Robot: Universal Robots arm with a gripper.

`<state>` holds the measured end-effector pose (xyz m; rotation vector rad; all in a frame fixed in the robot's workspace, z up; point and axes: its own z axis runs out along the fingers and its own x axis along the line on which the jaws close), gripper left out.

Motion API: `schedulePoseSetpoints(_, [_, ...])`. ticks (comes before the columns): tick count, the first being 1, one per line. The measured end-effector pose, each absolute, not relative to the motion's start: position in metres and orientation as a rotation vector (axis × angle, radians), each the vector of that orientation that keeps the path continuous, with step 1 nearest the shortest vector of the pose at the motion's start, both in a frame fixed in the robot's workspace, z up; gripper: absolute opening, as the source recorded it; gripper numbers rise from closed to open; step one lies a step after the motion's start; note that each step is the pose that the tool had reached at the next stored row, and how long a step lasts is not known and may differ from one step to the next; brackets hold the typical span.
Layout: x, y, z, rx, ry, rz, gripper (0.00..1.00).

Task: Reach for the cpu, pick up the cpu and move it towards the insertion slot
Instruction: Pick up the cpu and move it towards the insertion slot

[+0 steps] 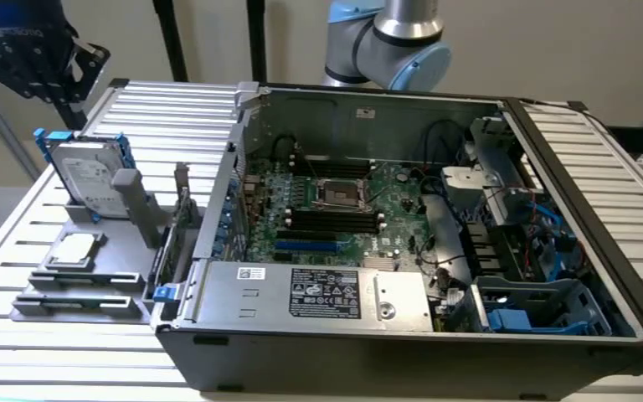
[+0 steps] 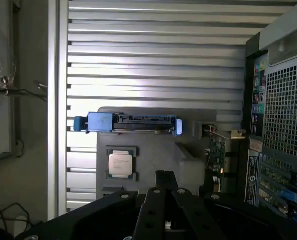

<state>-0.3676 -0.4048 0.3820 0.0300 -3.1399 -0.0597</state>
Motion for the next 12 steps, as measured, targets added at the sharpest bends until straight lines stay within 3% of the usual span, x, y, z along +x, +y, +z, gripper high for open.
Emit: schedulePoseSetpoints(12, [-0.417, -0.410, 0.373, 0.030, -3.140, -0.060, 0.11])
